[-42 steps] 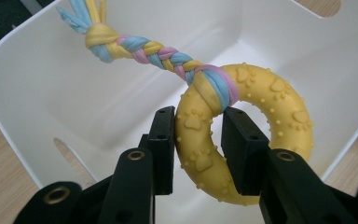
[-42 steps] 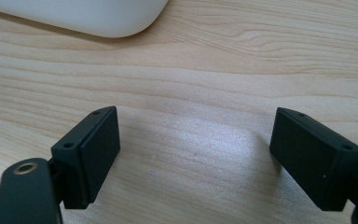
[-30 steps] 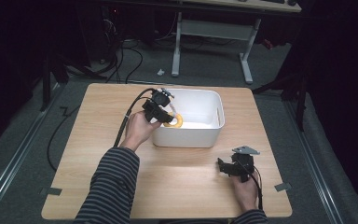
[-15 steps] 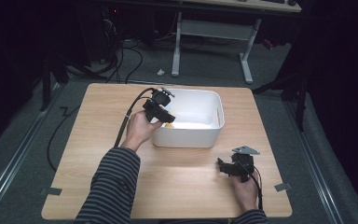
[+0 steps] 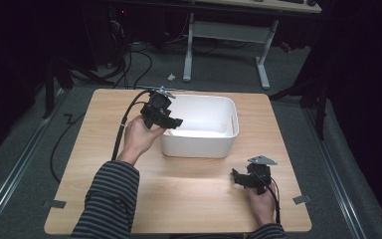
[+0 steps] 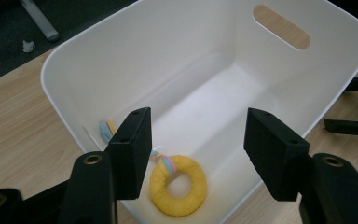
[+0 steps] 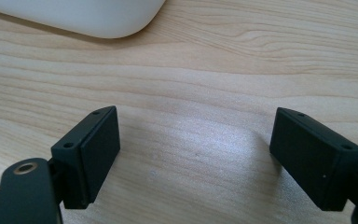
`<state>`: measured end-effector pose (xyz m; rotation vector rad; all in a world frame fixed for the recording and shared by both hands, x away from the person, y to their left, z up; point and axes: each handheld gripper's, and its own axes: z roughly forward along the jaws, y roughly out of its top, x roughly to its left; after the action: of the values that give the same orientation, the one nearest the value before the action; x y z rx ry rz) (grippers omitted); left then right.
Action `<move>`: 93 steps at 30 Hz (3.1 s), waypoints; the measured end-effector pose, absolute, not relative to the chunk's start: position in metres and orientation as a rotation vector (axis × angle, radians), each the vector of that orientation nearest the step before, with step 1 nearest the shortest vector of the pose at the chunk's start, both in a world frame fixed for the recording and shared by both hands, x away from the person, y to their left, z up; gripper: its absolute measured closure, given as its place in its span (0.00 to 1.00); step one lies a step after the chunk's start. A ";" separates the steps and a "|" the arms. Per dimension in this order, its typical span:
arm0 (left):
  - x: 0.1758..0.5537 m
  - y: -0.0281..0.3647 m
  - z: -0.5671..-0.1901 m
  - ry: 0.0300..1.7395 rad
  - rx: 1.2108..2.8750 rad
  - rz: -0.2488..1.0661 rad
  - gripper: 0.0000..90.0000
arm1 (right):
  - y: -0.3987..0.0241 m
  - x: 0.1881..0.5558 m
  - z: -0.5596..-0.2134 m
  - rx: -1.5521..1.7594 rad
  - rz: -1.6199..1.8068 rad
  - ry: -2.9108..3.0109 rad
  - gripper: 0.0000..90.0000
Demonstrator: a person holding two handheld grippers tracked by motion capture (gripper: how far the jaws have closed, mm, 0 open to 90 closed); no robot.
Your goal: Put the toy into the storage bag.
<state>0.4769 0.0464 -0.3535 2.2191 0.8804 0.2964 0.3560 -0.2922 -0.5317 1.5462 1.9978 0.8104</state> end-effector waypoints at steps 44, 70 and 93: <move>0.439 0.112 -0.337 0.913 2.115 0.420 0.46 | -0.292 0.356 -0.532 1.548 0.810 1.997 0.18; 0.414 0.141 -0.337 0.916 2.081 0.476 0.45 | -0.292 0.356 -0.532 1.547 0.810 1.997 0.18; 0.399 0.157 -0.359 0.946 2.081 0.494 0.44 | -0.292 0.356 -0.532 1.548 0.810 1.997 0.18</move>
<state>0.3987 0.1569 -0.3594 2.0807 0.9461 0.4943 0.3561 -0.2921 -0.5317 1.5476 1.9968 0.8104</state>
